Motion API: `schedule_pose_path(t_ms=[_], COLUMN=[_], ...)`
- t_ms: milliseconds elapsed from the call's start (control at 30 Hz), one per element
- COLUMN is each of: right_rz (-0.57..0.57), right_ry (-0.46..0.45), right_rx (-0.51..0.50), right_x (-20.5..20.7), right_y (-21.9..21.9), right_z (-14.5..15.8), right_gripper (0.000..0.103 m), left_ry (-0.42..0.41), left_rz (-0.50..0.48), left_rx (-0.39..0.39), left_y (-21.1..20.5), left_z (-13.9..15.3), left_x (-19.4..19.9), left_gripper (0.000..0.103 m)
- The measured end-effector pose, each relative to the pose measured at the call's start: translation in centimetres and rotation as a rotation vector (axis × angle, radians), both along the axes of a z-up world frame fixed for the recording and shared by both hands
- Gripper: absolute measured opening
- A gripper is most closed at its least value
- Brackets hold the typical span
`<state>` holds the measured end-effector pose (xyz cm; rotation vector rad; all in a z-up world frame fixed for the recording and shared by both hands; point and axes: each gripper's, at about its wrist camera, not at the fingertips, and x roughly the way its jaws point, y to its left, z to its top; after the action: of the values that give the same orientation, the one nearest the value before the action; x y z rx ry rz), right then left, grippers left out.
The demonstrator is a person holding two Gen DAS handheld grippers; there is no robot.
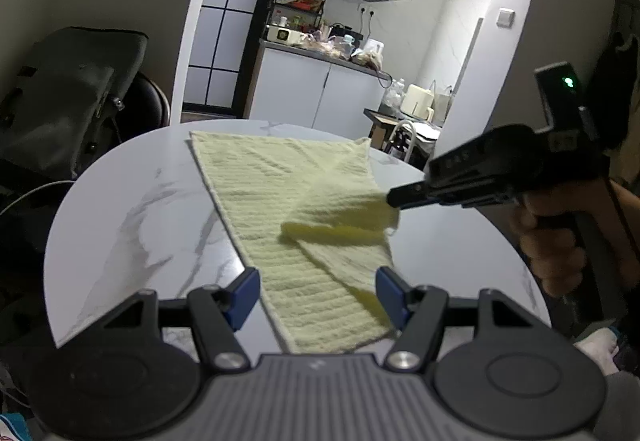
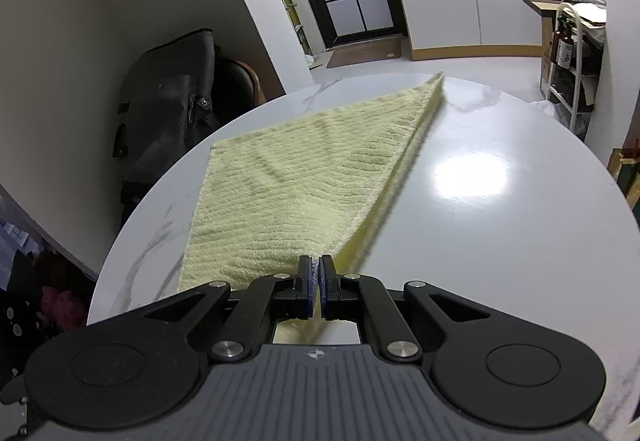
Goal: Fold towel
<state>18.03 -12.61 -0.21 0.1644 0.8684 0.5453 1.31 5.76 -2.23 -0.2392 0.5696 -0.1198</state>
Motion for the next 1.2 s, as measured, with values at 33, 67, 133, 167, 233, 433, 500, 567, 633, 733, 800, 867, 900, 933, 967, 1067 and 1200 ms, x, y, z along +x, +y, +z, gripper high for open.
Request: schedule_pose_path(t_ms=[33,67,133,167,233,433,500,567,633,733,800,867,900,933,967,1067,1200], right_rz=[-0.003,-0.007,-0.015,-0.019,-0.031,-0.062,-0.064,-0.062,-0.056,-0.048,-0.043,-0.037,-0.032,-0.028,-0.025,-0.025,-0.032], right_ry=[-0.005,-0.007,-0.011,-0.013,-0.013,-0.017,-0.02,-0.022,-0.025,-0.025,-0.026,-0.026,-0.026,-0.026,-0.026,-0.021,-0.014], right_rx=[-0.002,-0.002,-0.006,-0.01,-0.017,-0.053,-0.069,-0.08,-0.089,-0.096,-0.094,-0.091,-0.092,-0.093,-0.093,-0.095,-0.096], right_x=[-0.2,-0.3,-0.6,-0.7,-0.9,-0.7,-0.5,-0.4,-0.3,-0.1,0.0,0.0,0.0,0.0,0.0,0.2,0.5], right_y=[-0.7,-1.4,-2.7,-3.3,-4.7,-8.6,-9.7,-10.6,-11.2,-11.7,-12.1,-12.5,-12.6,-12.8,-13.0,-13.5,-14.1], right_z=[0.0,0.1,0.1,0.1,0.0,-0.5,-0.6,-0.7,-0.7,-0.9,-1.1,-1.2,-1.3,-1.4,-1.5,-1.8,-2.0], right_gripper=[0.004,0.004,0.004,0.004,0.004,0.004,0.004,0.004,0.004,0.004,0.004,0.004,0.004,0.004,0.004,0.004,0.004], left_ry=[-0.002,-0.003,-0.004,-0.005,-0.017,-0.001,0.001,0.005,0.009,0.012,0.015,0.02,0.024,0.026,0.028,0.038,0.044], left_rz=[-0.003,-0.004,-0.006,-0.005,0.011,0.028,0.024,0.023,0.018,0.008,0.003,0.003,0.005,0.007,0.009,0.022,0.033], left_rx=[0.005,0.01,0.016,0.018,0.03,0.053,0.064,0.071,0.075,0.089,0.102,0.117,0.122,0.124,0.127,0.136,0.137], left_y=[-0.3,-0.6,-1.0,-1.1,-1.6,-2.6,-3.1,-3.6,-4.1,-4.9,-5.6,-6.0,-6.1,-6.2,-6.3,-6.4,-6.4], left_z=[0.1,0.2,0.3,0.3,0.5,0.5,0.6,0.6,0.7,0.8,0.8,0.7,0.7,0.6,0.6,0.4,0.2], left_x=[-0.1,-0.1,-0.1,0.0,-0.2,-0.1,-0.2,-0.4,-0.4,-0.4,-0.5,-0.4,-0.4,-0.4,-0.5,-0.6,-0.6], left_gripper=[0.067,0.067,0.067,0.067,0.067,0.067,0.067,0.067,0.067,0.067,0.067,0.067,0.067,0.067,0.067,0.067,0.067])
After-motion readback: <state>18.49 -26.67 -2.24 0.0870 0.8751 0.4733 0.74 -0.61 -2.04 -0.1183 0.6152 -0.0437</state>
